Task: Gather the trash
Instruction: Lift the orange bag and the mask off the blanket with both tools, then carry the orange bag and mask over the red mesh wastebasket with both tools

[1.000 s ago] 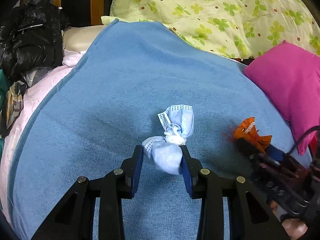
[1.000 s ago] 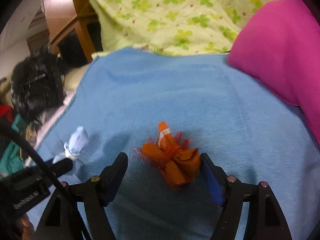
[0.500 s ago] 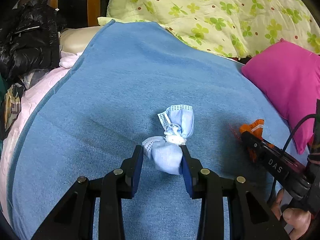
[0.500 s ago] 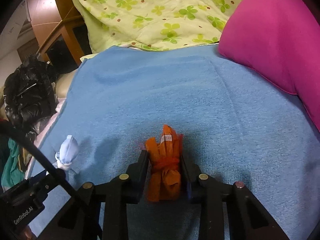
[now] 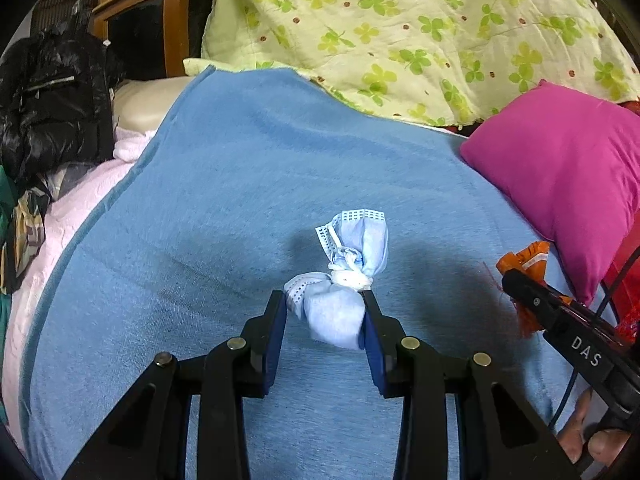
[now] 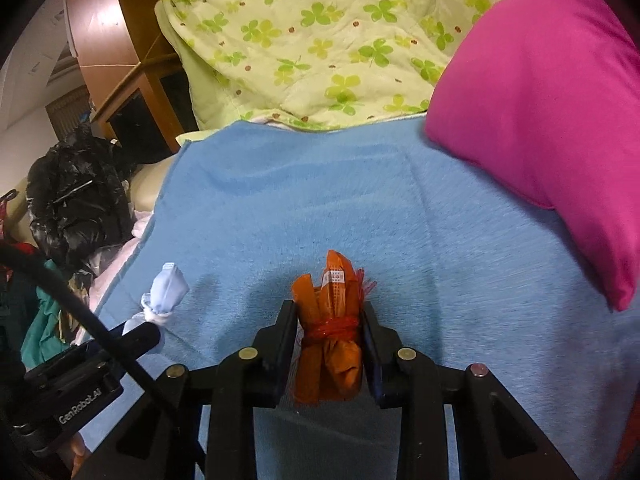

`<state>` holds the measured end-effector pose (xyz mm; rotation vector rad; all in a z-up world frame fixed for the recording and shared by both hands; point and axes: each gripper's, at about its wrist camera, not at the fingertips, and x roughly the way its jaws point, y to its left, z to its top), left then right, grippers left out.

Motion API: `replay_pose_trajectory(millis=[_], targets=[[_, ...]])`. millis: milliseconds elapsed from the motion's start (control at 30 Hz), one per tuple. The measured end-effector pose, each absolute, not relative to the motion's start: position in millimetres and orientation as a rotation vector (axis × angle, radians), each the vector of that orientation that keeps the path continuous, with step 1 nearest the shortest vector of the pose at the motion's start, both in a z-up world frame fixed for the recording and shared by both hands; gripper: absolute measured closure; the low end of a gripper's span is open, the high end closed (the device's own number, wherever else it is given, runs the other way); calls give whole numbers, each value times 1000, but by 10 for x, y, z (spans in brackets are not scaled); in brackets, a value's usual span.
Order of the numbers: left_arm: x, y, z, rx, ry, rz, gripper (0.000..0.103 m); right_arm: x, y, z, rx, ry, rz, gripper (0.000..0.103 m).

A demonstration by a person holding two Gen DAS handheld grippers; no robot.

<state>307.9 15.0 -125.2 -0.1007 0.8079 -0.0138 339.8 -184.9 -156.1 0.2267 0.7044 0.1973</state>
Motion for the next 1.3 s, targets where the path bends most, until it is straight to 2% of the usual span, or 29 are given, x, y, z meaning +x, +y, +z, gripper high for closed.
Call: replay_pose_trajectory(millis=[567,1300], targets=[[2714,-483,-848,35,689,-47,64,2774,-2320,-1073,201,595,168,70],[2474,-1226,-631,121,634,-125,64,2109,-2890,-669,162,447,102,70]])
